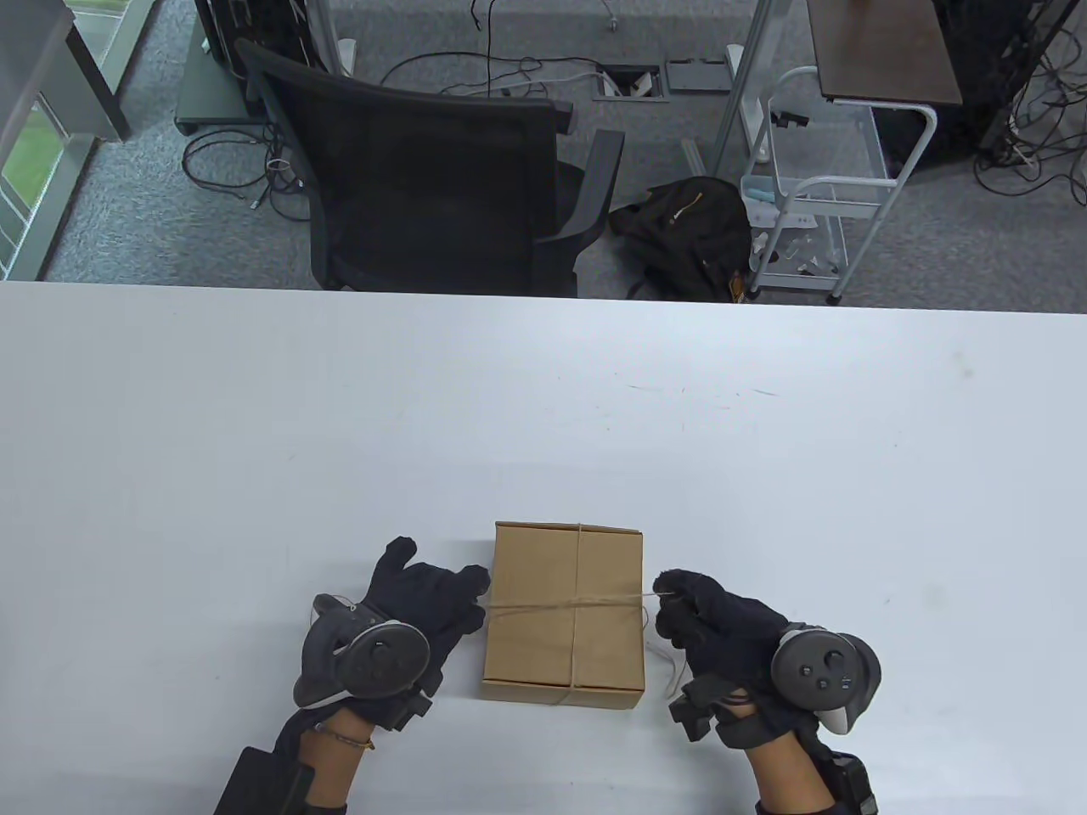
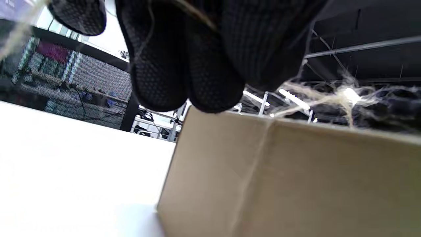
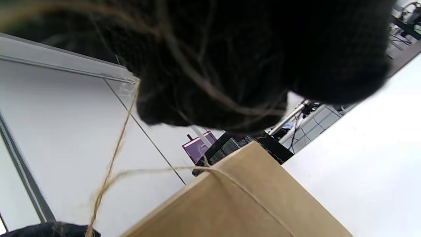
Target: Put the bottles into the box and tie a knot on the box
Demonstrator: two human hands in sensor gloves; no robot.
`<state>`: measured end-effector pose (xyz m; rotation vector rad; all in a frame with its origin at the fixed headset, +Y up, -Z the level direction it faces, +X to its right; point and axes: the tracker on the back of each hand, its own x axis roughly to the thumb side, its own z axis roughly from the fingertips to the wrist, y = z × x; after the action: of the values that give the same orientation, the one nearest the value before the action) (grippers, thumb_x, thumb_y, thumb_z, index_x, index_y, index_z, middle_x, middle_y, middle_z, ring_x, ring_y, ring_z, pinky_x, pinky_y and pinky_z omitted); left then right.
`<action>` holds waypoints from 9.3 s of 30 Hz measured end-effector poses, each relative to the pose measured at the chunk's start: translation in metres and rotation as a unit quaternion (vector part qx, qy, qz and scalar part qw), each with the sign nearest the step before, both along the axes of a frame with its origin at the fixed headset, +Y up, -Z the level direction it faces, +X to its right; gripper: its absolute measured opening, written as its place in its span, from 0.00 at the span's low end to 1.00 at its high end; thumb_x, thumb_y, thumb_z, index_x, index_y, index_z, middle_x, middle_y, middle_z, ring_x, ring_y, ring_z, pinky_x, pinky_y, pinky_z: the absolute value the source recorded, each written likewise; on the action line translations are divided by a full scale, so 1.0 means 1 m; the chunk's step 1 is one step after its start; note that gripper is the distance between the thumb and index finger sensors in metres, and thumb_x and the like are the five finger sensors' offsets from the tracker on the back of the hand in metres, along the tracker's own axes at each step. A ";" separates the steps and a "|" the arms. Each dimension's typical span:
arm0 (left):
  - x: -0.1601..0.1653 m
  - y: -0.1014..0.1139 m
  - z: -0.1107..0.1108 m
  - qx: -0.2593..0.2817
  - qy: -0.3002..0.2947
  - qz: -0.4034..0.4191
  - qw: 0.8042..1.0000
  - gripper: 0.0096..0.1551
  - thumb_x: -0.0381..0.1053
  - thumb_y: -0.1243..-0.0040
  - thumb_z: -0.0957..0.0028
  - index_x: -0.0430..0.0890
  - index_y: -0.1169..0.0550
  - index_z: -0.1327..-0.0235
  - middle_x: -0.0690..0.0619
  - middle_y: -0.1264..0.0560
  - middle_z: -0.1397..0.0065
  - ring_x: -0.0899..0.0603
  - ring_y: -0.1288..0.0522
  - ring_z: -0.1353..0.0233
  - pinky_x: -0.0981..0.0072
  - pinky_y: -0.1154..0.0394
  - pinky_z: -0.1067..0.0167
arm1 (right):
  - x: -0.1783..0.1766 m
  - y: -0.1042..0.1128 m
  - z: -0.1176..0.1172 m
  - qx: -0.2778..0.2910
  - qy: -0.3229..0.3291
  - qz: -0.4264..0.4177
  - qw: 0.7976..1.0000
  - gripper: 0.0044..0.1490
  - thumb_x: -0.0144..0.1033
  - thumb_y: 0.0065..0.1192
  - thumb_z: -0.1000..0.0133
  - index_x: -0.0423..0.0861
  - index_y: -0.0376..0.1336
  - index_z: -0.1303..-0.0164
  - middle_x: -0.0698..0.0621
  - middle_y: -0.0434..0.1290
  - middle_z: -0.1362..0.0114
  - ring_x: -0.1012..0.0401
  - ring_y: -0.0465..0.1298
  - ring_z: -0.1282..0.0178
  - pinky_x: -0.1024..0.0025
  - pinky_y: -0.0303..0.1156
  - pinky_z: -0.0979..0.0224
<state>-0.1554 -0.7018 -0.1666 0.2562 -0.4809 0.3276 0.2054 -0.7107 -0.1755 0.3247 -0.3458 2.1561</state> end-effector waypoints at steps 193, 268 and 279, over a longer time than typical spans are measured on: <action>0.087 0.006 0.051 0.075 -0.100 -0.045 0.991 0.27 0.52 0.32 0.46 0.47 0.23 0.35 0.49 0.22 0.37 0.47 0.14 0.59 0.64 0.17 0.62 | -0.094 -0.028 0.010 -0.080 0.294 0.046 0.951 0.47 0.60 0.49 0.43 0.37 0.69 0.29 0.41 0.57 0.15 0.42 0.40 0.16 0.36 0.16 0.34; 0.090 0.009 0.056 0.101 0.041 -0.088 0.990 0.25 0.54 0.31 0.46 0.43 0.17 0.41 0.44 0.18 0.42 0.42 0.13 0.56 0.58 0.15 0.60 | -0.097 -0.010 0.034 -0.056 0.129 0.006 0.990 0.35 0.43 0.69 0.47 0.25 0.77 0.49 0.36 0.72 0.27 0.36 0.61 0.24 0.23 0.32 0.33; 0.098 0.009 0.059 0.111 0.078 -0.127 0.982 0.25 0.55 0.29 0.47 0.43 0.16 0.42 0.45 0.17 0.43 0.43 0.12 0.57 0.60 0.15 0.61 | -0.099 -0.002 0.042 -0.036 0.075 0.027 0.996 0.27 0.37 0.73 0.50 0.26 0.80 0.62 0.40 0.78 0.34 0.39 0.69 0.30 0.24 0.37 0.32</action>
<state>-0.0574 -0.6931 -0.1081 0.4301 -0.3888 0.0024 0.1065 -0.7129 -0.1330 0.4556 -0.1746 2.1752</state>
